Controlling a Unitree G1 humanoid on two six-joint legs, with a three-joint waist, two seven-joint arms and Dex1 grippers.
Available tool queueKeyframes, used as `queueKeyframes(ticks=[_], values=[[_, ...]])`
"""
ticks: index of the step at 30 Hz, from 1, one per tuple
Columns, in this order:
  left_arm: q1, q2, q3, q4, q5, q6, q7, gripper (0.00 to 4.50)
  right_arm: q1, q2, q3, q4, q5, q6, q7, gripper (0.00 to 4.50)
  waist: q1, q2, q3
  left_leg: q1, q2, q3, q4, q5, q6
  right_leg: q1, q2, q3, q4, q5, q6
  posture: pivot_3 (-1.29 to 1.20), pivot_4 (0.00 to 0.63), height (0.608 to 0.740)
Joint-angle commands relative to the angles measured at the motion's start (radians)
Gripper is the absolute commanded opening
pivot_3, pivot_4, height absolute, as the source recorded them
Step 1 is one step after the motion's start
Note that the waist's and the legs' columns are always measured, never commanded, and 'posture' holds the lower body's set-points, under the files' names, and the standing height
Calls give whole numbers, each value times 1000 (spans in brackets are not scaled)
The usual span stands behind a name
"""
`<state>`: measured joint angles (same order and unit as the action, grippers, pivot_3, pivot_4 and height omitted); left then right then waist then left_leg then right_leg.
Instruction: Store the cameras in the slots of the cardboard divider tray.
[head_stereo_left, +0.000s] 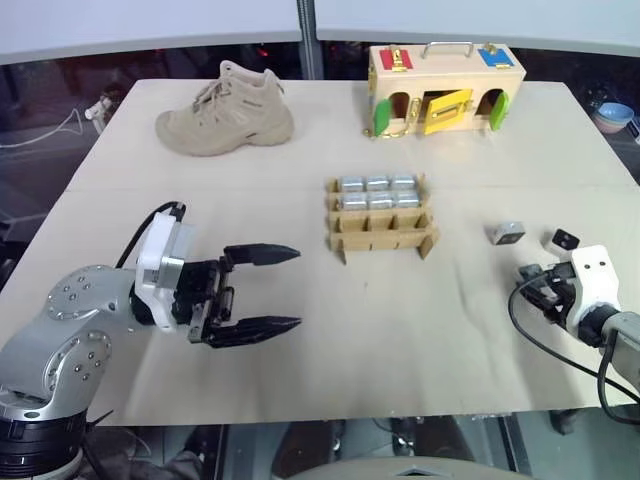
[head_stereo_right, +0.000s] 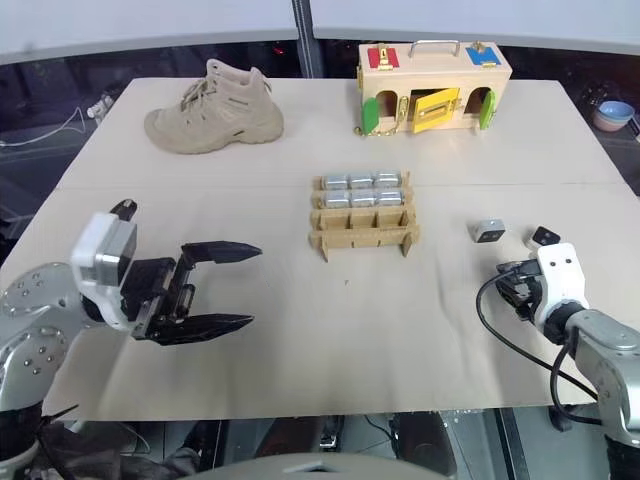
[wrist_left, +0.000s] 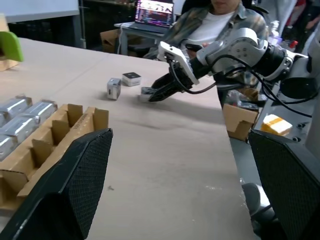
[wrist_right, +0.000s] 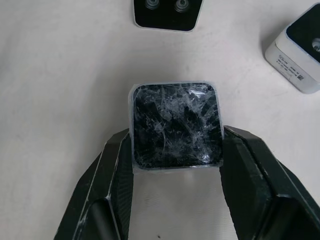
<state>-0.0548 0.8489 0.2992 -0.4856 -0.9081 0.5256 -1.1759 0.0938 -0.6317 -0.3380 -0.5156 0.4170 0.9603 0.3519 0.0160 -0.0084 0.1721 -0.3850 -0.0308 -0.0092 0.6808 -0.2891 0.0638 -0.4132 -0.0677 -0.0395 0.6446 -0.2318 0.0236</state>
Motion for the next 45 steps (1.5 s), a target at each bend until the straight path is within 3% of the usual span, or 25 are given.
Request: queueKeyframes(ticks=[1,4,6,8,13,18,21,27,28,29,30,33,36,40,45], values=[[-38,-20,18,-43,-123,123,213,4500,25,-83,42,-112,-53,-174,101,1873,-1,0,0,0,0,0,0,0,0,0,0,0,0,0,0,0,150,740],[-123,8,1,-70,-241,355,564,4500,-29,-192,170,-236,-135,-414,242,1873,-3,2,3,0,0,0,2,-1,1,0,0,0,1,0,1,0,150,740],[-217,48,-52,-15,-439,489,669,4500,-130,-211,280,-265,-168,-493,288,1873,-11,-2,4,1,1,0,3,-2,4,0,2,0,2,0,2,0,150,740],[-297,22,-103,70,-620,543,772,4500,-238,-200,384,-248,-215,-567,318,1873,-11,-3,4,2,3,-1,3,-1,2,1,5,0,3,-2,5,0,150,740],[-401,-117,-221,130,-746,539,1004,4500,-469,-132,572,-135,-307,-739,412,1873,-3,-6,6,2,0,-1,4,2,-4,1,3,1,5,1,1,0,150,740],[-445,-160,-242,162,-777,539,1077,4500,-525,-90,613,-99,-339,-782,443,1873,-1,-8,6,0,-1,-4,5,2,-4,-1,2,0,4,1,1,0,150,740],[-443,-165,-244,167,-761,539,1075,3736,-543,-57,636,-125,-352,-754,442,1864,-4,-8,6,0,-1,-4,4,2,-4,-1,2,0,5,1,1,0,150,740],[-443,-162,-244,173,-755,548,1049,956,-559,-21,632,-128,-351,-717,454,1864,-2,-8,6,2,-1,-4,4,4,-6,0,2,0,9,1,1,0,150,740],[-446,-163,-244,180,-749,547,1046,692,-564,-16,623,-125,-343,-712,457,1864,-2,-8,6,2,-1,-4,5,4,-6,0,2,0,9,1,1,0,150,740],[-451,-163,-244,183,-744,549,1036,721,-567,-11,614,-121,-333,-705,458,2678,-2,-8,6,2,-1,-4,5,4,-6,0,2,0,9,1,1,0,150,740],[-455,-162,-243,186,-740,551,1028,721,-570,-7,608,-117,-326,-700,459,2959,-2,-8,6,2,-1,-4,5,4,-6,0,2,0,9,1,1,0,150,740],[-471,-149,-236,196,-666,544,986,721,-547,3,576,-121,-314,-667,435,4396,-2,-8,6,2,-2,-4,4,4,-7,-1,2,0,10,1,1,0,150,740],[-510,-155,-231,238,-456,432,867,721,-457,18,469,-150,-222,-553,392,4458,5,-8,6,2,-2,-4,4,4,-7,-1,2,0,10,1,1,0,150,740],[-606,-115,-353,360,-99,223,568,721,-300,29,274,-225,34,-441,417,4458,7,-7,7,1,-3,-3,4,4,-7,0,2,0,9,1,1,0,150,740],[-729,-223,-493,648,231,-79,299,721,-169,6,144,-322,211,-396,407,4458,6,-7,6,1,-2,-3,3,4,-6,0,3,0,8,1,1,0,150,740]])
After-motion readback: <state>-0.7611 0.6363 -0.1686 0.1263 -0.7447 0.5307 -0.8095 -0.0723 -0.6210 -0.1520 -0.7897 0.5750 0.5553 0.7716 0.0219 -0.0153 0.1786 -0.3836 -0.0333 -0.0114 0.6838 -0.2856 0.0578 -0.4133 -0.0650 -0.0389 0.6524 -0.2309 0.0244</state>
